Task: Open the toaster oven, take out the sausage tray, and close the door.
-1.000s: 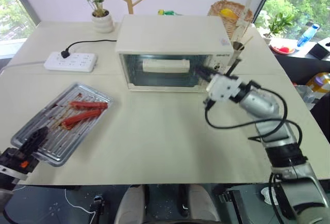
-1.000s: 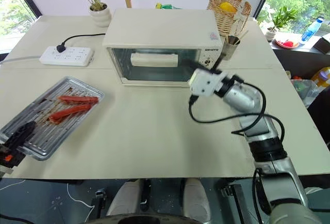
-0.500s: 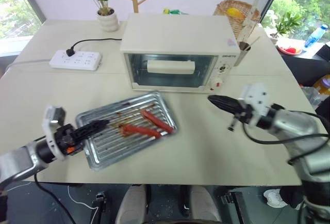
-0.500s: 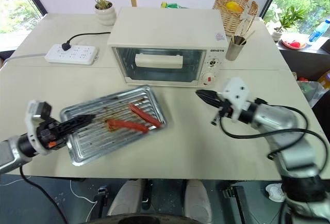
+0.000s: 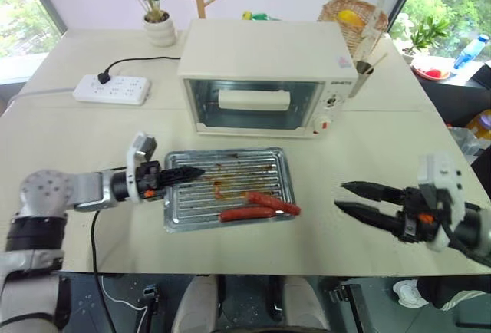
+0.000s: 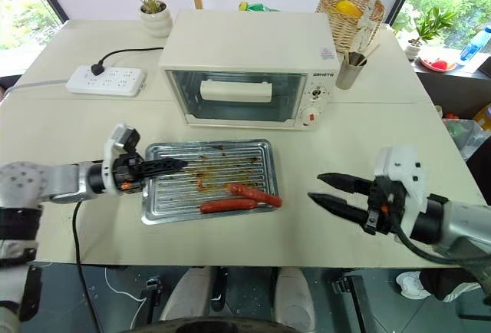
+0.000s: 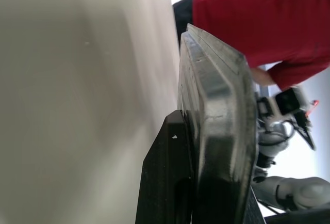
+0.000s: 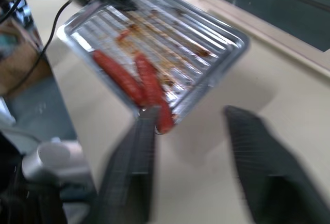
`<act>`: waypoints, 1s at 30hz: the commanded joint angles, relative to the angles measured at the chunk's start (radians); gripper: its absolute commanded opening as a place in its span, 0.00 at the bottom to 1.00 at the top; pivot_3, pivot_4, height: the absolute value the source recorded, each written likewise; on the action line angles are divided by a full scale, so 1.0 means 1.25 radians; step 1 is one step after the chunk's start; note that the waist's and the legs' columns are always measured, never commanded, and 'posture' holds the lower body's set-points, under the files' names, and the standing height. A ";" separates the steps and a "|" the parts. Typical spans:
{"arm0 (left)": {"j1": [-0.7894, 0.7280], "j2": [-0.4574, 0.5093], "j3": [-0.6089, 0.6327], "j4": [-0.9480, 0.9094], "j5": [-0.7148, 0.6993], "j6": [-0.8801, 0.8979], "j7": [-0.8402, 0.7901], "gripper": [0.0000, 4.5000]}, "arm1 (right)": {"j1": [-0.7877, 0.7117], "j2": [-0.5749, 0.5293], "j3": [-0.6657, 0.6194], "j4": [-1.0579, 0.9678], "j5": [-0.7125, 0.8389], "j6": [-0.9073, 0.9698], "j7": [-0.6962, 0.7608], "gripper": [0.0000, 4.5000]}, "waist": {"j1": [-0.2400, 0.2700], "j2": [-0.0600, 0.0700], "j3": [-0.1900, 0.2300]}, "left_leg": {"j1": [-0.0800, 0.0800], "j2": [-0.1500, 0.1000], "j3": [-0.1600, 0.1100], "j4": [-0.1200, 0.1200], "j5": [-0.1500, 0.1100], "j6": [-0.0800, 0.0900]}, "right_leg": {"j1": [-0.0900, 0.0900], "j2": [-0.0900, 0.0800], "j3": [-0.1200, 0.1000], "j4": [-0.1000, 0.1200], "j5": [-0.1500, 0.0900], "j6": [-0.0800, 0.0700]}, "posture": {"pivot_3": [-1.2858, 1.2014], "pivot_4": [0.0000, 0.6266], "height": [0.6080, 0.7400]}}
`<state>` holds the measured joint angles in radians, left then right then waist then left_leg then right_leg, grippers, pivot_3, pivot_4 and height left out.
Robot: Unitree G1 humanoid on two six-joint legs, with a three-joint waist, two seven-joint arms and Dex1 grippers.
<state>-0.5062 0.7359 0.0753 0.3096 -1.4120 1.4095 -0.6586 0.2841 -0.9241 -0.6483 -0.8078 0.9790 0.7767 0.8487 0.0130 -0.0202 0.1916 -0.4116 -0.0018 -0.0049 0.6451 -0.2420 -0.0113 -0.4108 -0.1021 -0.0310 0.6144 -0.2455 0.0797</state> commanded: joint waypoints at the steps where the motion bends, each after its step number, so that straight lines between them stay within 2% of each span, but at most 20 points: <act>1: -0.041 -0.017 -0.017 0.031 0.075 -0.001 -0.093 0.00 | 0.006 -0.022 -0.052 -0.025 -0.023 -0.030 0.016 0.96 | 0.000 0.000 0.000 | 0.000 0.000 0.000 0.000 0.000 0.000 | 0.000 0.000 0.000 0.000 0.000 0.000 | 0.52 0.24 1.00; 2: -0.046 -0.023 -0.027 0.040 0.100 -0.002 -0.114 0.00 | 0.006 -0.027 -0.059 -0.024 -0.028 -0.035 0.023 0.98 | 0.000 0.000 0.000 | 0.000 0.000 0.000 0.000 0.000 0.000 | 0.000 0.000 0.000 0.000 0.000 0.000 | 0.52 0.24 1.00; 15: -0.100 -0.106 -0.100 0.152 0.369 -0.089 -0.282 0.00 | 0.025 -0.037 -0.056 -0.023 -0.066 -0.053 0.052 0.98 | 0.003 0.000 0.000 | 0.000 0.000 -0.001 0.001 0.000 0.001 | 0.000 -0.001 0.000 0.000 0.000 0.001 | 0.52 0.24 1.00; 18: -0.118 -0.130 -0.091 0.190 0.414 -0.115 -0.293 0.18 | 0.025 -0.036 -0.046 -0.023 -0.076 -0.057 0.051 1.00 | 0.004 0.000 0.000 | 0.000 0.000 -0.001 0.002 0.000 0.000 | 0.001 -0.001 0.000 0.000 0.001 0.002 | 0.52 0.24 1.00; 25: -0.131 -0.149 -0.084 0.228 0.490 -0.147 -0.325 0.94 | 0.035 -0.025 -0.022 -0.030 -0.094 -0.069 0.045 1.00 | 0.008 0.001 0.000 | 0.000 0.000 -0.001 0.002 0.000 0.001 | 0.002 -0.001 -0.001 0.000 0.001 0.002 | 0.52 0.24 1.00; 26: -0.128 -0.148 -0.087 0.225 0.504 -0.164 -0.328 0.99 | 0.036 -0.023 -0.019 -0.032 -0.095 -0.070 0.043 1.00 | 0.010 0.001 -0.001 | 0.001 0.000 -0.001 0.002 0.000 0.001 | 0.002 -0.001 -0.001 0.000 0.001 0.003 | 0.52 0.24 1.00; 30: -0.121 -0.131 -0.088 0.226 0.547 -0.209 -0.338 0.99 | 0.038 -0.022 -0.005 -0.031 -0.110 -0.079 0.044 1.00 | 0.014 0.001 -0.001 | 0.002 0.000 -0.001 0.002 0.000 0.001 | 0.003 -0.001 0.000 0.000 0.002 0.003 | 0.52 0.24 1.00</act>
<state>-0.6744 0.5447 -0.0260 0.5674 -0.8027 1.1888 -1.1009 0.3342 -0.9576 -0.6564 -0.8234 0.8498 0.7054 0.9056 0.0307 -0.0190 0.1904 -0.4090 -0.0011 -0.0064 0.6477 -0.2422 -0.0107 -0.4071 -0.1030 -0.0315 0.6145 -0.2432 0.0841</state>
